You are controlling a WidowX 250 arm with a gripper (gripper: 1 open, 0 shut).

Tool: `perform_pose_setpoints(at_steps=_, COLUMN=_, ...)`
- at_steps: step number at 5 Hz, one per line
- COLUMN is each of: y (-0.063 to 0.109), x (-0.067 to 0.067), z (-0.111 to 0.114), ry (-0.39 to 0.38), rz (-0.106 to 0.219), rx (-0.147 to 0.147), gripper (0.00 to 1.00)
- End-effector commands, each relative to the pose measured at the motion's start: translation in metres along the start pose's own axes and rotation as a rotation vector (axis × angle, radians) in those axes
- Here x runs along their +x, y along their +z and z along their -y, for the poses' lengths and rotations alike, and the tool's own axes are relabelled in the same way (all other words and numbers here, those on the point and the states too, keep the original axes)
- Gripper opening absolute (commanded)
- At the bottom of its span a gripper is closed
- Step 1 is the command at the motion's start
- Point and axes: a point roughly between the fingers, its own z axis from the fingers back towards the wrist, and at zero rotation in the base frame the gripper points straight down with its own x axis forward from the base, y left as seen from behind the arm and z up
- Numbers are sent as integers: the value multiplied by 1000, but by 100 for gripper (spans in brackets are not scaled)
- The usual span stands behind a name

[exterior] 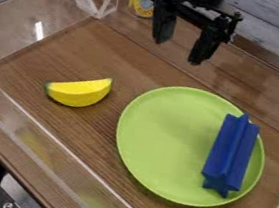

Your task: Put the banana in the green plate

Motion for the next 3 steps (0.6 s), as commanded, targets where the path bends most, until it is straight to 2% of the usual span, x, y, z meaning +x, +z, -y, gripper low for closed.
perform_pose_setpoints(at_steps=1, y=-6, x=-7, z=-16, ry=-103, rz=-3, rx=9, gripper=100)
perform_pose_setpoints(at_steps=3, y=-13, x=-27, z=-65, ry=-382, rz=26, rx=40, gripper=100)
